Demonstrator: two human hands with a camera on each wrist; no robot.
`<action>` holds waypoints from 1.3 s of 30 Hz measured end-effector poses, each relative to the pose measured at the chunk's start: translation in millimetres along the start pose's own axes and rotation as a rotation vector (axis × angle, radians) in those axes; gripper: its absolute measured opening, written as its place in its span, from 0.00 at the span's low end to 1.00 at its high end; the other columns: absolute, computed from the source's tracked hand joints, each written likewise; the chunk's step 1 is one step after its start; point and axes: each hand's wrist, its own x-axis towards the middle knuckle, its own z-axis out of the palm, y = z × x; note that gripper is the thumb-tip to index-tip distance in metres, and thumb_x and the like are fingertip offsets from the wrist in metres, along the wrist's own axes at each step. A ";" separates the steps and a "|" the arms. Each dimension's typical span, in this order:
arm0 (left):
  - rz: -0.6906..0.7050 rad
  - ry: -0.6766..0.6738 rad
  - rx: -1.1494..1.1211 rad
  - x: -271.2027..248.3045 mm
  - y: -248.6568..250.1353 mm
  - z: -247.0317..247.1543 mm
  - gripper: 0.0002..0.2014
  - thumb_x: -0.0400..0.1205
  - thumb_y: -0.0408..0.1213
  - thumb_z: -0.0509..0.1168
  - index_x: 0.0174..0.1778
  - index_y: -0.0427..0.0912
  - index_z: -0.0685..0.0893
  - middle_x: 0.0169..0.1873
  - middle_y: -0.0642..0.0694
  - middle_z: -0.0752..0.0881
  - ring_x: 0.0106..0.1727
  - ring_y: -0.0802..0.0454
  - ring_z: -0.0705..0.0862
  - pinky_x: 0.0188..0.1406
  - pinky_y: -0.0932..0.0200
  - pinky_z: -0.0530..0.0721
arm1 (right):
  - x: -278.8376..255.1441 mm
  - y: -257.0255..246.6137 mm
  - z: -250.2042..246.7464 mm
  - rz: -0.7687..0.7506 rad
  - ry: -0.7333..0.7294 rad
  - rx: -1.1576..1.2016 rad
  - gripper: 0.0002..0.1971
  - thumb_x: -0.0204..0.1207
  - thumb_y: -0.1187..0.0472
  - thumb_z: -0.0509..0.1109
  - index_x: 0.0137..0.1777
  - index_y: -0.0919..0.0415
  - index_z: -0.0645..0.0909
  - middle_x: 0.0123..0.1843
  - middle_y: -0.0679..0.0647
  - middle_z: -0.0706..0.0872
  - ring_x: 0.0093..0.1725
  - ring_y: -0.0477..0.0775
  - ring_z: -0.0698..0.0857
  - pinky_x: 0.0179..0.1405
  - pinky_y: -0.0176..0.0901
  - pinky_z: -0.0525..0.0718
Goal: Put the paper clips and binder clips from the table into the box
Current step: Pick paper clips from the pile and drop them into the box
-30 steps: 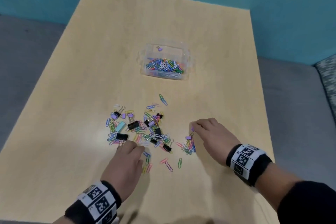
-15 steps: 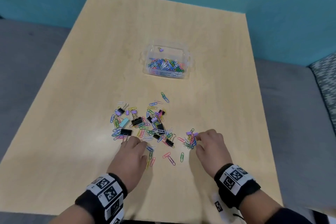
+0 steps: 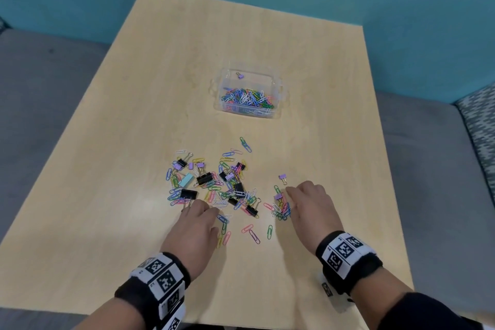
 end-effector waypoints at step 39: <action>-0.003 -0.034 0.027 -2.1 19.6 5.4 0.21 0.75 0.43 0.68 0.65 0.47 0.77 0.55 0.49 0.74 0.52 0.47 0.72 0.54 0.53 0.77 | -30.7 -24.6 11.7 0.000 -0.113 0.205 0.18 0.76 0.59 0.63 0.66 0.51 0.74 0.57 0.49 0.73 0.57 0.55 0.72 0.52 0.46 0.78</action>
